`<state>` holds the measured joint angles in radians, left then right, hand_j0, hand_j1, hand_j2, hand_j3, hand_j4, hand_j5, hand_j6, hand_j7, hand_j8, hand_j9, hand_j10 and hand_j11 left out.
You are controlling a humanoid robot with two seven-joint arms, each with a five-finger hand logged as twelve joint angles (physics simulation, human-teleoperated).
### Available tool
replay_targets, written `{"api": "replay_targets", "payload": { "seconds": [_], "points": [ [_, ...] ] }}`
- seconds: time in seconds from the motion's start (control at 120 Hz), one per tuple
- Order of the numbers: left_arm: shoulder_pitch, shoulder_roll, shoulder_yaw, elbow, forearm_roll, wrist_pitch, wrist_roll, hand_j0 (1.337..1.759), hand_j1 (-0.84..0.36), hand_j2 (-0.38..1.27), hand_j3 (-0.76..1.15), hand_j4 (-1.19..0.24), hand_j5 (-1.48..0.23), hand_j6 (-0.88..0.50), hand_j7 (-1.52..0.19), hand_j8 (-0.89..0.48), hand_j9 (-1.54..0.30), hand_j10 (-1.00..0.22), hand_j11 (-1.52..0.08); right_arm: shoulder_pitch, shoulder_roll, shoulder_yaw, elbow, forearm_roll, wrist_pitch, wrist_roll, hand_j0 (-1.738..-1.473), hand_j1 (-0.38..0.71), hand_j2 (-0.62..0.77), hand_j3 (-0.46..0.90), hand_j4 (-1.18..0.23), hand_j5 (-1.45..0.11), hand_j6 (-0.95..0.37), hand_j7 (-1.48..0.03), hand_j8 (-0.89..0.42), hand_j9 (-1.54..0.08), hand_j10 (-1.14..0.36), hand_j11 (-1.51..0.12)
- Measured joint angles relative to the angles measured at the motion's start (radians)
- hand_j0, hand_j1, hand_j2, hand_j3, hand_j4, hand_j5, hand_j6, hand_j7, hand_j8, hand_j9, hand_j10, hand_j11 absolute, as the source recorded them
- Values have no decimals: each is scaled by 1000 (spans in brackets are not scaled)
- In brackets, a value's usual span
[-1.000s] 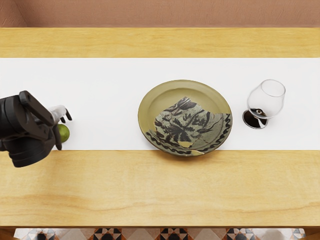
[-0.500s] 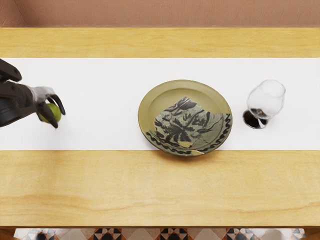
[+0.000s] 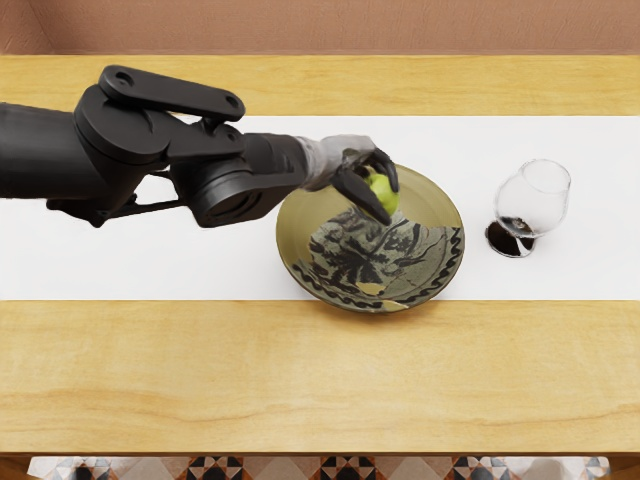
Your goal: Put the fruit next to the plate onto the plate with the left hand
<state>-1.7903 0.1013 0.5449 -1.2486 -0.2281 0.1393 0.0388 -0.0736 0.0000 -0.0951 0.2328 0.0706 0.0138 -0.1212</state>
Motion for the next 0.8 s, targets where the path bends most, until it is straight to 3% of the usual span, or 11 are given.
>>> {"api": "replay_targets", "payload": {
  "seconds": [0.117, 0.283, 0.35, 0.508, 0.583, 0.642, 0.717, 0.767, 0.8],
  "points": [
    [101, -38, -35, 91, 42, 1, 1, 1645, -430, 354, 0, -766, -1287, -185, -1213, -209, -1168, -629, -1186, 0, 0, 0, 0, 0, 0, 0, -1658, -331, -3, 0, -15, -19, -15, -19, -15, -19, -15, -19],
    [155, -49, -45, 174, 68, 0, 1, 1644, -491, 453, 0, -777, -1276, -163, -1200, -186, -1162, -585, -1180, 0, 0, 0, 0, 0, 0, 0, -1658, -331, -3, 0, -15, -19, -15, -19, -15, -19, -15, -19],
    [161, -55, -45, 186, 68, 4, -1, 1647, -375, 340, 0, -657, -1054, -200, -995, -226, -967, -519, -980, 0, 0, 0, 0, 0, 0, 0, -1658, -331, -3, 0, -15, -19, -15, -19, -15, -19, -15, -19],
    [188, -63, -45, 192, 68, 4, -2, 1653, 0, 160, 0, -345, -504, -105, -477, -117, -464, -259, -469, 0, 0, 0, 0, 0, 0, 0, -1658, -331, -3, 0, -15, -19, -15, -19, -15, -19, -15, -19],
    [135, 72, -45, 145, 66, -14, -1, 1655, 105, 111, 0, -241, -352, -74, -333, -83, -324, -182, -327, 0, 0, 0, 0, 0, 0, 0, -1658, -331, -3, 0, -15, -19, -15, -19, -15, -19, -15, -19],
    [95, 252, -30, 47, 49, -162, 11, 1655, 163, 84, 0, -183, -267, -57, -253, -64, -246, -138, -249, 0, 0, 0, 0, 0, 0, 0, -1658, -331, -3, 0, -15, -19, -15, -19, -15, -19, -15, -19],
    [39, 468, 95, -48, 7, -397, 67, 1656, 217, 58, 0, -129, -188, -43, -178, -47, -174, -99, -175, 0, 0, 0, 0, 0, 0, 0, -1658, -331, -3, 0, -15, -19, -15, -19, -15, -19, -15, -19],
    [-43, 618, 198, -105, -7, -531, 90, 1657, 244, 46, 0, -103, -150, -35, -142, -39, -138, -79, -140, 0, 0, 0, 0, 0, 0, 0, -1658, -331, -3, 0, -15, -19, -15, -19, -15, -19, -15, -19],
    [-57, 718, 259, -135, -9, -591, 99, 1657, 258, 39, 0, -89, -128, -31, -122, -34, -119, -68, -120, 0, 0, 0, 0, 0, 0, 0, -1658, -331, -3, 0, -15, -19, -15, -19, -15, -19, -15, -19]
  ]
}}
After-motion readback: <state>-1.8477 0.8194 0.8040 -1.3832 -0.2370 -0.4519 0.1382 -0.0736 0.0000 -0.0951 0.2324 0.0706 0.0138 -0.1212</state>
